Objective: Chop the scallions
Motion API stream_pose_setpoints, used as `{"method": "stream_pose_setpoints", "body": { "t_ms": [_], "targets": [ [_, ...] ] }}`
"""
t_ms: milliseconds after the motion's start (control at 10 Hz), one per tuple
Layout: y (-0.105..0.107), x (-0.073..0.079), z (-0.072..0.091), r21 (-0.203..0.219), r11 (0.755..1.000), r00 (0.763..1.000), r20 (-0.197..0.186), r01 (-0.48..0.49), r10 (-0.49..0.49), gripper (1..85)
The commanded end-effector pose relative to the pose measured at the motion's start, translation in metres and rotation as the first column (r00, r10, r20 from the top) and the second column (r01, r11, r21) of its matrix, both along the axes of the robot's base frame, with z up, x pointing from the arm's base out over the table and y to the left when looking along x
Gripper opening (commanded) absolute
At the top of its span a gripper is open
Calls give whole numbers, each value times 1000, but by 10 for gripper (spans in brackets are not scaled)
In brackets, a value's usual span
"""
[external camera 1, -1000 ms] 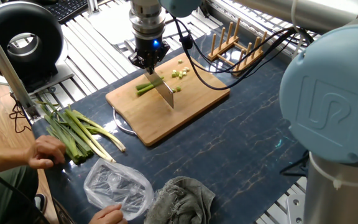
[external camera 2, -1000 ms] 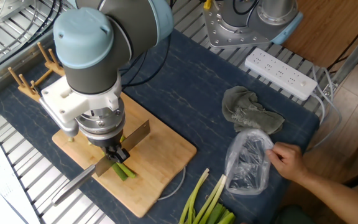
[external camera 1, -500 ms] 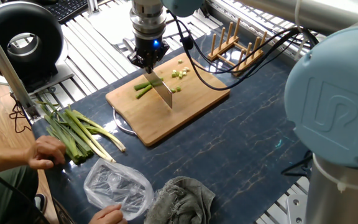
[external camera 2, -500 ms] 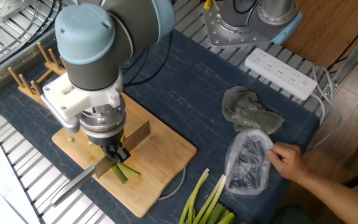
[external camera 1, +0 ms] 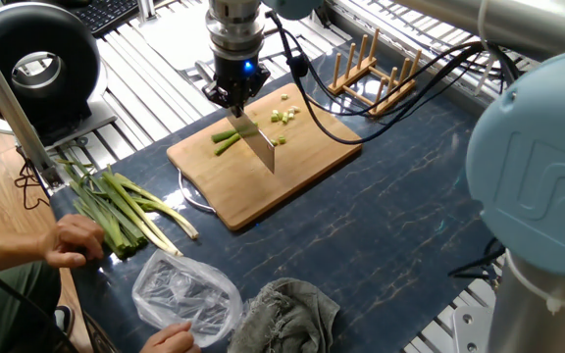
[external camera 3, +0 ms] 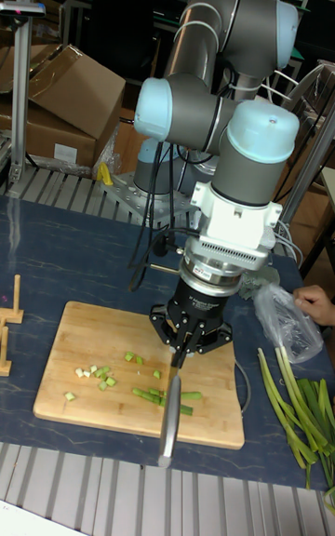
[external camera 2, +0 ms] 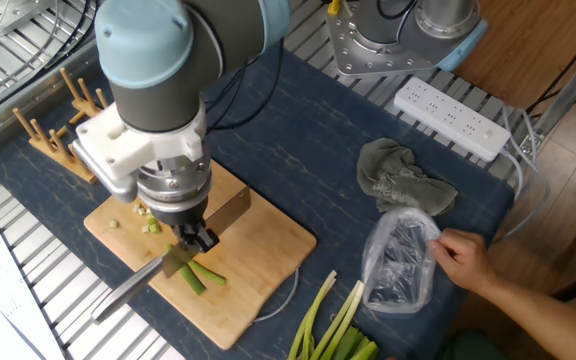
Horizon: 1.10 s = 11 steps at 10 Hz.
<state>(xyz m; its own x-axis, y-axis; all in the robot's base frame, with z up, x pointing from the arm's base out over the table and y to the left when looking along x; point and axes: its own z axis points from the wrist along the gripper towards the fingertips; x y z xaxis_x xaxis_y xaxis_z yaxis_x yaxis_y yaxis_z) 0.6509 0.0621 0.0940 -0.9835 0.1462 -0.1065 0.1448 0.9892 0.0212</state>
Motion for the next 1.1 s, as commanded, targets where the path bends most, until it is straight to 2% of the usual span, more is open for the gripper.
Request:
{"method": "stream_pose_setpoints", "body": {
  "t_ms": [0, 500, 1000],
  "targets": [
    [10, 3, 1, 24, 1000, 1000, 2, 19, -19, 13],
    [15, 14, -7, 21, 999, 1000, 8, 24, -24, 13],
    [11, 20, -15, 11, 1000, 1000, 13, 18, -18, 13]
  ]
}}
